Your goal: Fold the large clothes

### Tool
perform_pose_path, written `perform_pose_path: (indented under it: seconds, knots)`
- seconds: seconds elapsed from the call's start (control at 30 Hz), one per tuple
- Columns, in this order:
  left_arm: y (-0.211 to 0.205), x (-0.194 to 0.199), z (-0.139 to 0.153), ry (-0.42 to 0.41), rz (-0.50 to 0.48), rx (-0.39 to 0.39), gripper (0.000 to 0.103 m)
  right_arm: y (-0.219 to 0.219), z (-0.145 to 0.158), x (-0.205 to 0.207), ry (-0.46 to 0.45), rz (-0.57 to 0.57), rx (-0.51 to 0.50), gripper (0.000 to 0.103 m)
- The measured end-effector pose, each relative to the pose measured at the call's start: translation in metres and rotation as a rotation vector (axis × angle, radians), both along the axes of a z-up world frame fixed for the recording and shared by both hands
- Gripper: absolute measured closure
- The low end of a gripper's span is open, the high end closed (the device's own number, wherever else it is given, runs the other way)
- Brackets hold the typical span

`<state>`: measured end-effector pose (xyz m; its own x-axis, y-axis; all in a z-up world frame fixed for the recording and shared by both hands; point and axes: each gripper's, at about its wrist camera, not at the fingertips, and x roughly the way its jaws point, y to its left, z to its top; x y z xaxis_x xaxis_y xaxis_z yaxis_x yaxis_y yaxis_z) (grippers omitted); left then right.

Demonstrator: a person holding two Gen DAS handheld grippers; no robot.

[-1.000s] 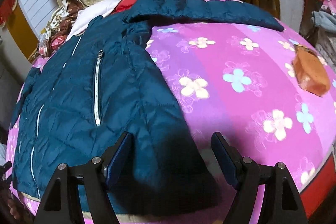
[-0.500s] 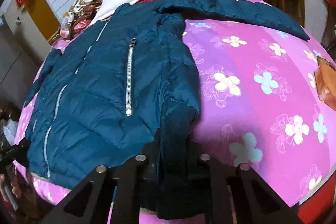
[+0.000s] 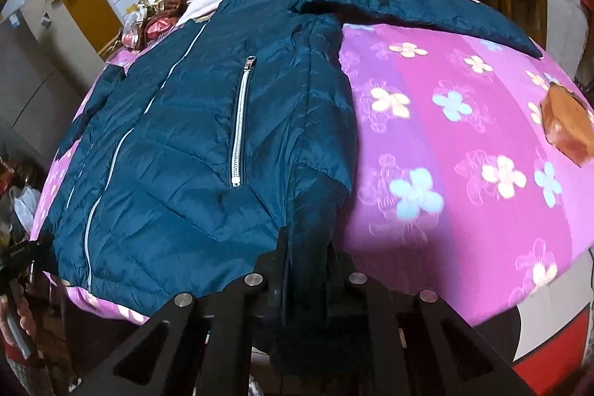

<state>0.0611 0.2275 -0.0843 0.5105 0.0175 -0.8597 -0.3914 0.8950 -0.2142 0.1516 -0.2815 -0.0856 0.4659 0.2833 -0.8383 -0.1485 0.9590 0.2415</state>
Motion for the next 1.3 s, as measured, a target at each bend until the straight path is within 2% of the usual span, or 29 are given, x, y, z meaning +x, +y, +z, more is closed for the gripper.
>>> perform_pose_path:
  seconds: [0.13, 0.27, 0.37, 0.4, 0.47, 0.53, 0.57, 0.63, 0.73, 0.93, 1.03, 1.23, 1.3]
  knots:
    - [-0.006, -0.011, 0.0, 0.0, -0.001, 0.05, 0.089, -0.002, 0.0, -0.001, 0.007, -0.001, -0.001, 0.091]
    - [-0.005, -0.02, 0.008, -0.017, 0.012, 0.054, 0.089, -0.008, 0.006, -0.007, -0.01, -0.02, -0.011, 0.088]
    - [0.001, -0.032, 0.026, -0.055, 0.033, 0.076, 0.088, -0.013, 0.021, -0.018, -0.061, -0.038, -0.053, 0.066]
    - [0.003, -0.037, 0.031, -0.069, 0.042, 0.084, 0.086, -0.015, 0.03, -0.022, -0.1, -0.047, -0.06, 0.054]
    - [0.012, -0.039, 0.043, -0.085, 0.065, 0.094, 0.074, -0.014, 0.045, -0.023, -0.147, -0.058, -0.072, 0.052]
    - [0.024, -0.04, 0.051, -0.111, 0.092, 0.075, 0.043, -0.01, 0.06, -0.02, -0.182, -0.052, -0.063, 0.052]
    - [0.032, -0.041, 0.056, -0.136, 0.116, 0.061, 0.039, -0.004, 0.067, -0.015, -0.2, -0.042, -0.047, 0.052]
    - [0.051, -0.036, 0.066, -0.172, 0.17, 0.034, 0.035, 0.01, 0.076, -0.005, -0.214, -0.012, -0.021, 0.051]
    - [0.072, -0.02, 0.075, -0.195, 0.201, 0.001, 0.034, 0.044, 0.079, 0.018, -0.213, 0.047, 0.005, 0.051]
    - [0.122, 0.026, 0.089, -0.257, 0.274, -0.023, 0.034, 0.122, 0.067, 0.064, -0.23, 0.168, -0.01, 0.051]
    - [0.154, 0.054, 0.085, -0.264, 0.302, -0.086, 0.034, 0.158, 0.058, 0.086, -0.233, 0.221, 0.003, 0.051]
    - [0.23, 0.111, 0.055, -0.293, 0.337, -0.327, 0.034, 0.203, 0.042, 0.125, -0.25, 0.265, 0.025, 0.051]
    - [0.248, 0.125, 0.043, -0.295, 0.357, -0.383, 0.034, 0.211, 0.036, 0.136, -0.239, 0.267, 0.048, 0.051]
